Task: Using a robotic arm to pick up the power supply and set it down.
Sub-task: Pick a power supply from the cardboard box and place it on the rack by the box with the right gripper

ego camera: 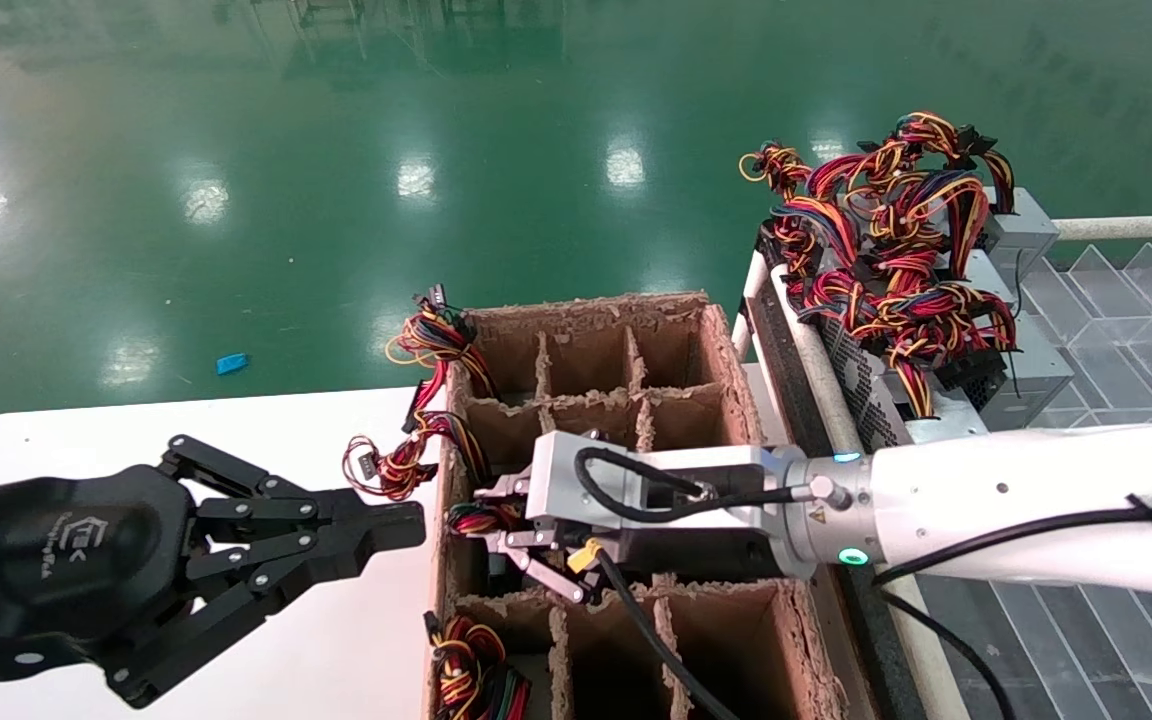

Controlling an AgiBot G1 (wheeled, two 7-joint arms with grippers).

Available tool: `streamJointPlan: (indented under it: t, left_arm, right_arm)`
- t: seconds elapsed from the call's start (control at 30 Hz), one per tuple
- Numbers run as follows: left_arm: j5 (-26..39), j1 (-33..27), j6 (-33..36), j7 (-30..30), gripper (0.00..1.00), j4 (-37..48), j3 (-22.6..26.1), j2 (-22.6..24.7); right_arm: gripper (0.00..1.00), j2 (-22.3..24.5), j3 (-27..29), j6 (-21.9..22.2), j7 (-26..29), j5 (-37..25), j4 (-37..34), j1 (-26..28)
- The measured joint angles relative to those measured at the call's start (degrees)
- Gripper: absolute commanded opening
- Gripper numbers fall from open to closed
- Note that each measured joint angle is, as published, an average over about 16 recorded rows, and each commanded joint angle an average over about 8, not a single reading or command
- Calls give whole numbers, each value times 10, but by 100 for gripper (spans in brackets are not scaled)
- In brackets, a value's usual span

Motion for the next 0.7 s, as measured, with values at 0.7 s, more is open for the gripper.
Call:
streamJointPlan:
  t: [0.7]
  left_arm:
    - [0,0,0,0,0,0,0,0]
  right_arm:
    - [0,34,46,-119,-173,86,5,141]
